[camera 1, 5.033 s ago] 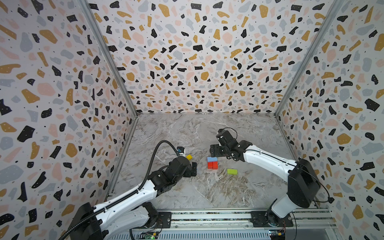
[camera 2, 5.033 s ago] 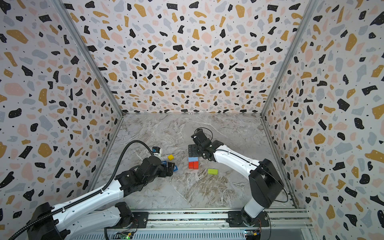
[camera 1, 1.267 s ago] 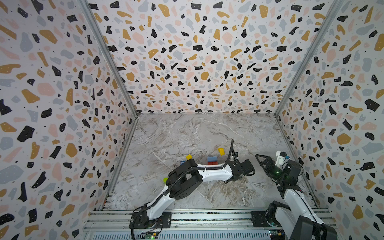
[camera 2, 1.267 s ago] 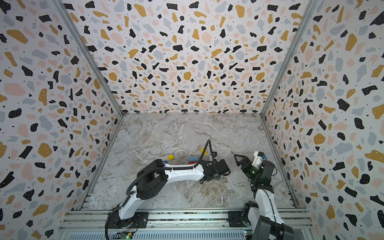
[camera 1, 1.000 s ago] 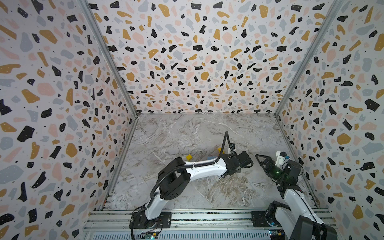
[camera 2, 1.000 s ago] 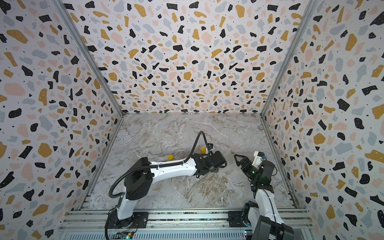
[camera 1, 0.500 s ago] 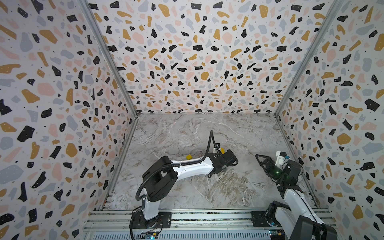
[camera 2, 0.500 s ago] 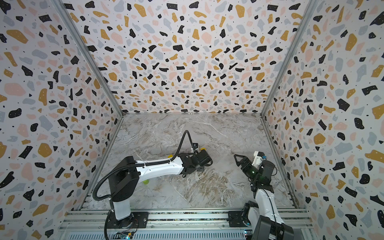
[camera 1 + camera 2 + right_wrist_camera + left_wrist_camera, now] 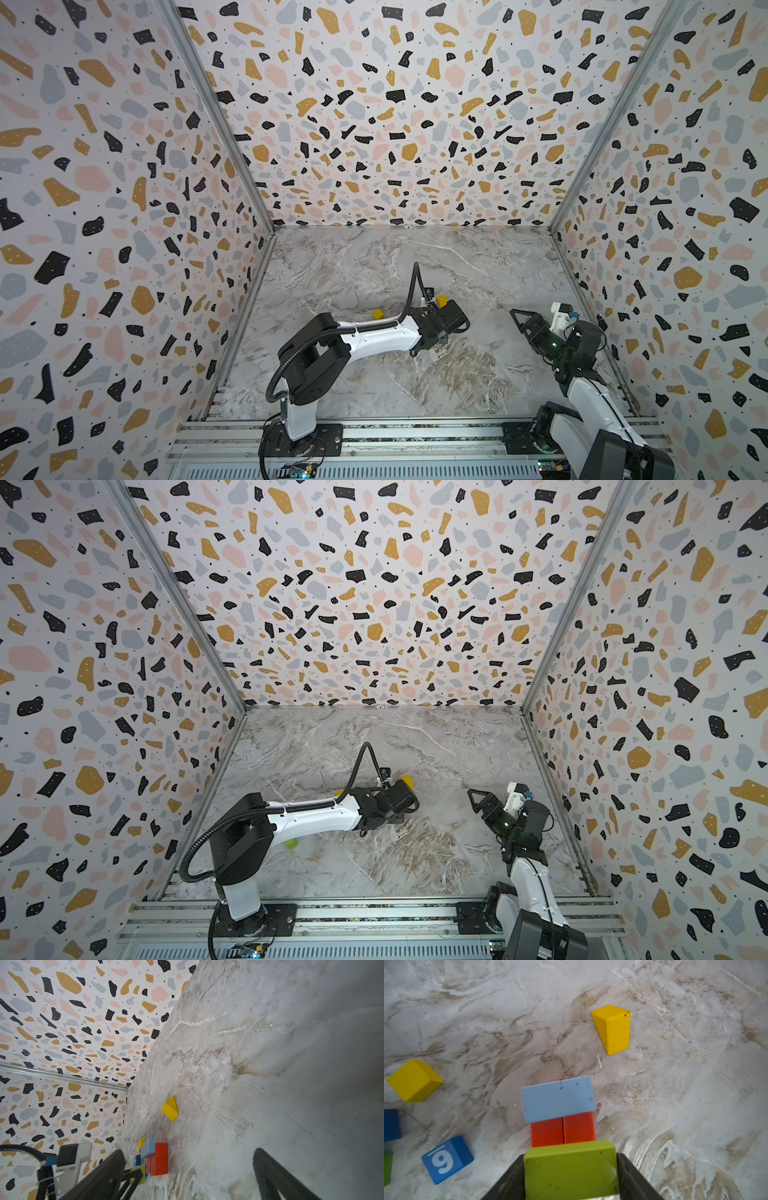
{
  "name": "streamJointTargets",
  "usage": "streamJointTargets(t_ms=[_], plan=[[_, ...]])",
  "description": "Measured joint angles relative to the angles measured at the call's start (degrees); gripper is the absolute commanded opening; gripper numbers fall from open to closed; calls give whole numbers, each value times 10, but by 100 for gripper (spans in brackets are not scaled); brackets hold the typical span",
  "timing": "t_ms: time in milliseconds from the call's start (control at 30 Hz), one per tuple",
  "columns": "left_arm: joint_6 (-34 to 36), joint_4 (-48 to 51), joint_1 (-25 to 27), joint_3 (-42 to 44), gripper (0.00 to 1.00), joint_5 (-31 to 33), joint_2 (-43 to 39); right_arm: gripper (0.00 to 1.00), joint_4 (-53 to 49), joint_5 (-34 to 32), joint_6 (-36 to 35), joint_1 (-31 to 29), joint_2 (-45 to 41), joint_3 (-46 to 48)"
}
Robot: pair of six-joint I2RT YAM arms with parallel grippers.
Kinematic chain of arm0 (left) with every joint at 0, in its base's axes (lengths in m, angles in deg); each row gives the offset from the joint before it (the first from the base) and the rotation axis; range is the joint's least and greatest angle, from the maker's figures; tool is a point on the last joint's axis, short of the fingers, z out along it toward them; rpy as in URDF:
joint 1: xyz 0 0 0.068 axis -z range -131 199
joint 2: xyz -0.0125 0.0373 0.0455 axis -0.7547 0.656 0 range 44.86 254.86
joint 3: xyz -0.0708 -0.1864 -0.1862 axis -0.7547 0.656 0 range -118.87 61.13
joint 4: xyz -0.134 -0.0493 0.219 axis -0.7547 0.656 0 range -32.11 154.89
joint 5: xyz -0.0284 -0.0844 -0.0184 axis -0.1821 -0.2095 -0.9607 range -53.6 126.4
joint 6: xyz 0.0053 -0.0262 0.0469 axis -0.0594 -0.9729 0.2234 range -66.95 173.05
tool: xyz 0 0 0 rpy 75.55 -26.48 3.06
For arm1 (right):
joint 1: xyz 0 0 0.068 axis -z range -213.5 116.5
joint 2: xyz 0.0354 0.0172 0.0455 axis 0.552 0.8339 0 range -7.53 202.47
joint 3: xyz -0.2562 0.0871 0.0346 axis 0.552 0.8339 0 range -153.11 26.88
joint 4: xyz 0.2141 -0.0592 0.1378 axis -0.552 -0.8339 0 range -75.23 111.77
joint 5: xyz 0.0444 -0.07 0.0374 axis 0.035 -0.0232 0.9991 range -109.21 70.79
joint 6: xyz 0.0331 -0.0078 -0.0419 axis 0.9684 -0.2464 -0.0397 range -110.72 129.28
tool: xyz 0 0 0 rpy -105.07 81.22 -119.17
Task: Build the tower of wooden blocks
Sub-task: 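Lower the lime green block onto the light blue block with the left gripper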
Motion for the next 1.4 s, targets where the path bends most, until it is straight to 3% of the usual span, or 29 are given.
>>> streamJointTargets(t_ms=[1400], plan=[[12, -22, -14, 0, 64, -17, 26, 98, 3, 0, -1, -3, 6, 7]])
